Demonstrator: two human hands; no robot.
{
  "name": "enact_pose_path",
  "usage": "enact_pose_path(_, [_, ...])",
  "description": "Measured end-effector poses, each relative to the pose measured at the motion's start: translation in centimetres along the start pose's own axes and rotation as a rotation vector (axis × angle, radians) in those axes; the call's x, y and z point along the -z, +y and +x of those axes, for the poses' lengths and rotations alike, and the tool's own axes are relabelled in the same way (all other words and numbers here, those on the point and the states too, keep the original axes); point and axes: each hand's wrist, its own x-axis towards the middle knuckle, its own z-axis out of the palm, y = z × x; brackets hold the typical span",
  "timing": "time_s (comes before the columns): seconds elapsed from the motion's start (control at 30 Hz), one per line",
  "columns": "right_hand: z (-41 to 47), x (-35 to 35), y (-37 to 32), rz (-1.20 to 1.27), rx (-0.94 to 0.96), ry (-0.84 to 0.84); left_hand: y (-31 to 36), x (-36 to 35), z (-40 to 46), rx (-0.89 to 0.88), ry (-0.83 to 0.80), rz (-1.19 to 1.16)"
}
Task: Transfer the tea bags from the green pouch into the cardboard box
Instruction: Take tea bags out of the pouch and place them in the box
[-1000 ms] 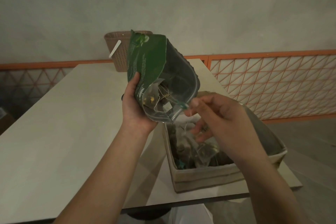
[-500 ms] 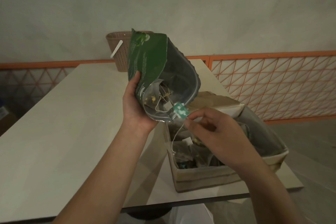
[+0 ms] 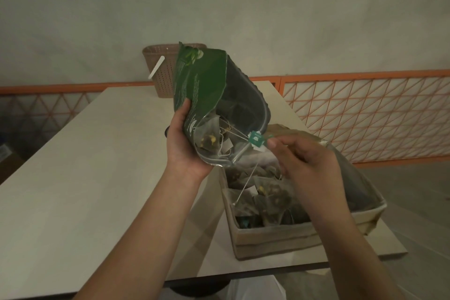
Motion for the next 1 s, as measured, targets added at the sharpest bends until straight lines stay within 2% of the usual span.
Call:
enact_pose_path(0.17, [0.1, 0.2, 0.3, 0.119, -0.141, 0.039, 0.0, 0.4, 0.4, 0.024, -0.040, 0.007])
enact_pose_path(0.47, [0.1, 0.3, 0.4, 0.132, -0.144, 0.027, 0.1, -0.1, 0.1, -0.007, -0.031, 0.015])
enact_pose_path(0.67, [0.0, 0.5, 0.7, 0.092, -0.139, 0.045, 0.1, -0.4, -0.2, 0.017, -0.029, 0.001])
enact_pose_path(0.77, [0.1, 0.9, 1.0, -0.030, -0.134, 0.045, 0.1, -0.6, -0.3, 0.019, -0.025, -0.003])
enact_pose_path(0.87, [0.3, 1.3, 1.2, -0.162, -0.126, -0.022, 0.1, -0.6, -0.4, 0.015, -0.019, 0.004])
enact_pose_path(1.0, [0.4, 1.2, 1.1, -0.128, -0.134, -0.037, 0.2, -0.6, -0.4, 0.018, -0.011, 0.008])
